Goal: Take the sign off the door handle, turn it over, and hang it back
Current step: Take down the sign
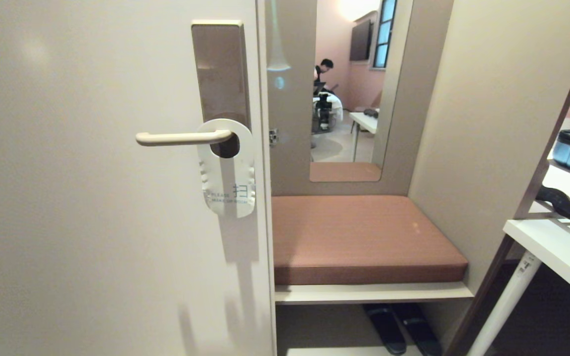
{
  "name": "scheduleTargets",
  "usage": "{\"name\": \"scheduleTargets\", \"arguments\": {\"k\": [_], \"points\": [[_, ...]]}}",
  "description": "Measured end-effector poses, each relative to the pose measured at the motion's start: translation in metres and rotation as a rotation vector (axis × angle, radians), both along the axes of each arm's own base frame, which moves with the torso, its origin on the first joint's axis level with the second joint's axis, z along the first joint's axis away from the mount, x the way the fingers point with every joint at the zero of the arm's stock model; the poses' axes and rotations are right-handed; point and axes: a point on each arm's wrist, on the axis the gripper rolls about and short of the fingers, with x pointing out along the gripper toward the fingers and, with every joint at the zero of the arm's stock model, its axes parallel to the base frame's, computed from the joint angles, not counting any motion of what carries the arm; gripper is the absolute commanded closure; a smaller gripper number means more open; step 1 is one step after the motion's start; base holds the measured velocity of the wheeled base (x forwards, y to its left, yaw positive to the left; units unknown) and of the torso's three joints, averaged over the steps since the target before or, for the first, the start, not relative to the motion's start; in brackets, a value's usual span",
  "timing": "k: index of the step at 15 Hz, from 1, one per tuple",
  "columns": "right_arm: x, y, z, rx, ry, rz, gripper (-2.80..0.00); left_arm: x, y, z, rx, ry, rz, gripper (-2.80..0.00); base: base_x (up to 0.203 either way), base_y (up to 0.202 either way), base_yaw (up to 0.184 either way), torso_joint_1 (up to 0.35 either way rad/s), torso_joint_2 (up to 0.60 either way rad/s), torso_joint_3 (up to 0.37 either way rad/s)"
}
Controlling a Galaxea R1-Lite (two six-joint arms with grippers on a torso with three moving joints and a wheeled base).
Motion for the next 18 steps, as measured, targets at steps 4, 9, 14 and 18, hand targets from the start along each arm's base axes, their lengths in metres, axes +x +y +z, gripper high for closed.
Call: {"name": "scheduleTargets", "arguments": {"k": [4, 9, 14, 18], "points": [[0.0, 0.0, 0.0, 0.0, 0.0, 0.0, 0.0, 0.0, 0.0, 0.0, 0.0, 0.0, -0.001, 0.0, 0.0, 0.0, 0.0, 0.0, 0.0, 0.0], [0.0, 0.0, 0.0, 0.0, 0.0, 0.0, 0.0, 0.0, 0.0, 0.0, 0.006, 0.0, -0.002, 0.0, 0.0, 0.0, 0.0, 0.0, 0.0, 0.0], [0.0, 0.0, 0.0, 0.0, 0.0, 0.0, 0.0, 0.0, 0.0, 0.0001, 0.007, -0.001, -0.001, 0.0, 0.0, 0.0, 0.0, 0.0, 0.0, 0.0], [0.0, 0.0, 0.0, 0.0, 0.0, 0.0, 0.0, 0.0, 0.0, 0.0001, 0.003, -0.001, -0.001, 0.0, 0.0, 0.0, 0.0, 0.0, 0.0, 0.0]]}}
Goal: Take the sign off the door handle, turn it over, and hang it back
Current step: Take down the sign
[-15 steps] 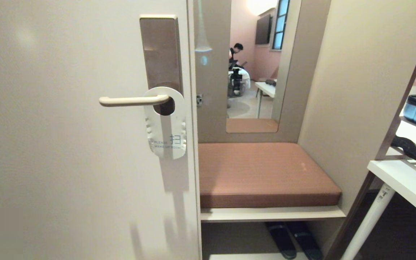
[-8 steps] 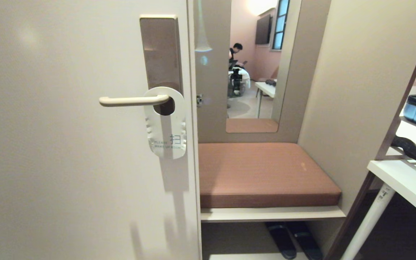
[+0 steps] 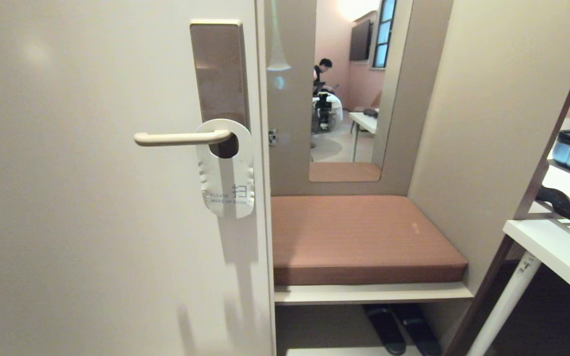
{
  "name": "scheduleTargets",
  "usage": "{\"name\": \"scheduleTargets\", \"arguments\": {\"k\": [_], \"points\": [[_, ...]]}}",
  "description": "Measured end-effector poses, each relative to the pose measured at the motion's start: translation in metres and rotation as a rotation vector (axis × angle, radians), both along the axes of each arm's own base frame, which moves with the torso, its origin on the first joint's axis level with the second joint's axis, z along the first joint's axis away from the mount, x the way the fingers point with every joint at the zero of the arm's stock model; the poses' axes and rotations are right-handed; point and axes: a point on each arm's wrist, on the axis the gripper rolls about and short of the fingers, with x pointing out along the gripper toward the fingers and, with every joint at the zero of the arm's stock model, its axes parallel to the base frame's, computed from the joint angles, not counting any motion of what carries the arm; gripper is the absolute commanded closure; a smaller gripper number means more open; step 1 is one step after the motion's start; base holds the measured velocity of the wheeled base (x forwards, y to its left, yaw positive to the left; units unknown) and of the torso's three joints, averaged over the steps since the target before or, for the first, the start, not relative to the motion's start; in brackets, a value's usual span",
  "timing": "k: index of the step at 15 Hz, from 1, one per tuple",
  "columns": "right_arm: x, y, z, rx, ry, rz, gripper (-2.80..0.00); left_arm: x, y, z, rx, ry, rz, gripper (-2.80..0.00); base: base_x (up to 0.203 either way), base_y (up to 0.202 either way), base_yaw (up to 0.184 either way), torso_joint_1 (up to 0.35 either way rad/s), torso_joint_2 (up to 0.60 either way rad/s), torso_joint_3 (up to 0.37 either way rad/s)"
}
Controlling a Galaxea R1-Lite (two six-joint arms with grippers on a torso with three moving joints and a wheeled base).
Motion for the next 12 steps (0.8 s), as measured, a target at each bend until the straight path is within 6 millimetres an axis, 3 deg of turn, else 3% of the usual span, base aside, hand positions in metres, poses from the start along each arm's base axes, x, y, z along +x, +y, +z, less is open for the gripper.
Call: {"name": "scheduleTargets", "arguments": {"k": [12], "points": [[0.0, 0.0, 0.0, 0.0, 0.0, 0.0, 0.0, 0.0, 0.0, 0.0, -0.001, 0.0, 0.001, 0.0, 0.0, 0.174, 0.001, 0.001, 0.0, 0.003]]}}
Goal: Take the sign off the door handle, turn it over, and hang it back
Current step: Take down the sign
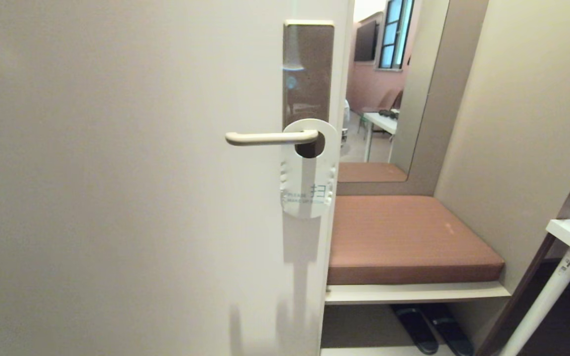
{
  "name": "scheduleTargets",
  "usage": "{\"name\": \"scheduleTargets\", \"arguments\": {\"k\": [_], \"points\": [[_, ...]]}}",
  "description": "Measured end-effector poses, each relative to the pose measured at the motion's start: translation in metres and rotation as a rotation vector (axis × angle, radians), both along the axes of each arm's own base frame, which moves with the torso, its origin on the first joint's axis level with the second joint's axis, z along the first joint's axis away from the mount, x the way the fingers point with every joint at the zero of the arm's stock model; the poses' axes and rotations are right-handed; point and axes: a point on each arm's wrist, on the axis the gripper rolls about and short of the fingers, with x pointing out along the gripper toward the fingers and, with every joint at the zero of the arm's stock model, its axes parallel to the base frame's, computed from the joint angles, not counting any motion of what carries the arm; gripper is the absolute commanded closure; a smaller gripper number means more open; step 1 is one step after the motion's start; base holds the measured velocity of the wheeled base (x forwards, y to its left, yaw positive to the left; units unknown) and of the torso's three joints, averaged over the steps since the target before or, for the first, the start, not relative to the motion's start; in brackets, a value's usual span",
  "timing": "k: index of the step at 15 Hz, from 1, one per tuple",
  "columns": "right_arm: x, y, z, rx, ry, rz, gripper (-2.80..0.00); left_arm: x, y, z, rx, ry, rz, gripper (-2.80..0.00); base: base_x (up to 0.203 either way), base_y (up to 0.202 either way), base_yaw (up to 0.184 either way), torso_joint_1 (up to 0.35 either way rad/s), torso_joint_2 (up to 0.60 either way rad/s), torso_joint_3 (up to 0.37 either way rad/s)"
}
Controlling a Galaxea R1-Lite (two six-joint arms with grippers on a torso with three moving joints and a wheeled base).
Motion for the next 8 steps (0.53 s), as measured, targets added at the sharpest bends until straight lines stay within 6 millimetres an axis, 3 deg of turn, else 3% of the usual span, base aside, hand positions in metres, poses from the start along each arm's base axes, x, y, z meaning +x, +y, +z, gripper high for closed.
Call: {"name": "scheduleTargets", "arguments": {"k": [2, 8], "points": [[0.0, 0.0, 0.0, 0.0, 0.0, 0.0, 0.0, 0.0, 0.0, 0.0, 0.0, 0.0, 0.0, 0.0, 0.0, 0.09, -0.004, 0.0, 0.0, 0.004], [0.0, 0.0, 0.0, 0.0, 0.0, 0.0, 0.0, 0.0, 0.0, -0.0002, -0.002, 0.001, 0.0, 0.0, 0.0, 0.0, 0.0, 0.0, 0.0, 0.0]]}}
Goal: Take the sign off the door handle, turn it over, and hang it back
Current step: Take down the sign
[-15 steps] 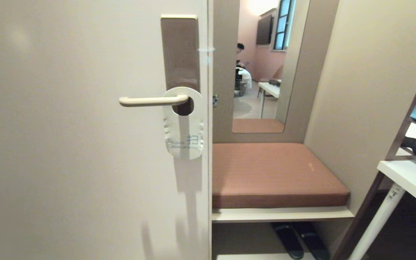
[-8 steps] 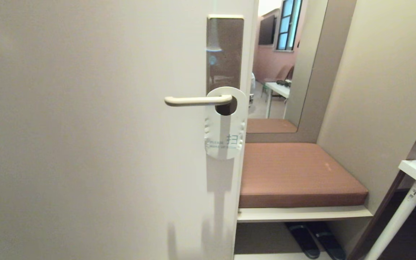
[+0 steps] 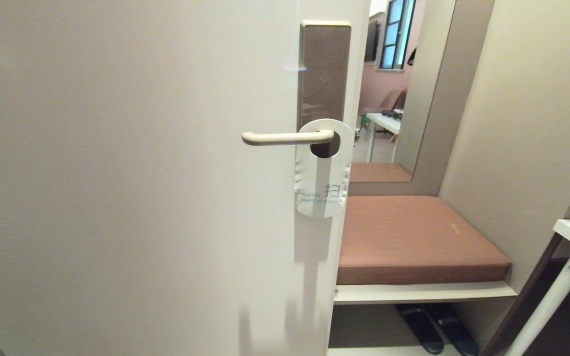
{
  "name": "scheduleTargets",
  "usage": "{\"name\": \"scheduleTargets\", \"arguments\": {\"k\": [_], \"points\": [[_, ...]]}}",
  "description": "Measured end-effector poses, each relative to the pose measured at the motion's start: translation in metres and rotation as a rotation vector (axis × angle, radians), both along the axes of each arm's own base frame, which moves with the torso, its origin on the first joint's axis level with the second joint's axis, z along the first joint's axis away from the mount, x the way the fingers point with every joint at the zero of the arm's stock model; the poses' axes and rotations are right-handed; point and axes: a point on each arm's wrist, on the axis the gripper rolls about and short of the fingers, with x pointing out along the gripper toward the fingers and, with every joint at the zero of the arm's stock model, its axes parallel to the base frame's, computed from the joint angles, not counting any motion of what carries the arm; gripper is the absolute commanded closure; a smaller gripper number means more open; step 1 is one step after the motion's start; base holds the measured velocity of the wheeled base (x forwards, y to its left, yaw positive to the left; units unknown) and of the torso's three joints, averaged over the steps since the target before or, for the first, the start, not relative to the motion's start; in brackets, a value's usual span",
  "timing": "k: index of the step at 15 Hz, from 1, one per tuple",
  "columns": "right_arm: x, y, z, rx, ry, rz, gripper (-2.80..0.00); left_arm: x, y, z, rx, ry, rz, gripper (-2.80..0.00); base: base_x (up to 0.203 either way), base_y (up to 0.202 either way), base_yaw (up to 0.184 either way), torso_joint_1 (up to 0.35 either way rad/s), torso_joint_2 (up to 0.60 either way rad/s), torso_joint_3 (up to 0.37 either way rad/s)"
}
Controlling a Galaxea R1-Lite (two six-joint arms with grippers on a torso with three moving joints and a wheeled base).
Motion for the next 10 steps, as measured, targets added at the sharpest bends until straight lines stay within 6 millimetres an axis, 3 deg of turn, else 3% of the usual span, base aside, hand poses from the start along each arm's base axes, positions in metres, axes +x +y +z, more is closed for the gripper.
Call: {"name": "scheduleTargets", "arguments": {"k": [10], "points": [[0.0, 0.0001, -0.0001, -0.004, 0.001, 0.003, 0.0, 0.0, 0.0, 0.0, 0.0, 0.0, 0.001, 0.0, 0.0, 0.0, 0.0, 0.0, 0.0, 0.0]]}}
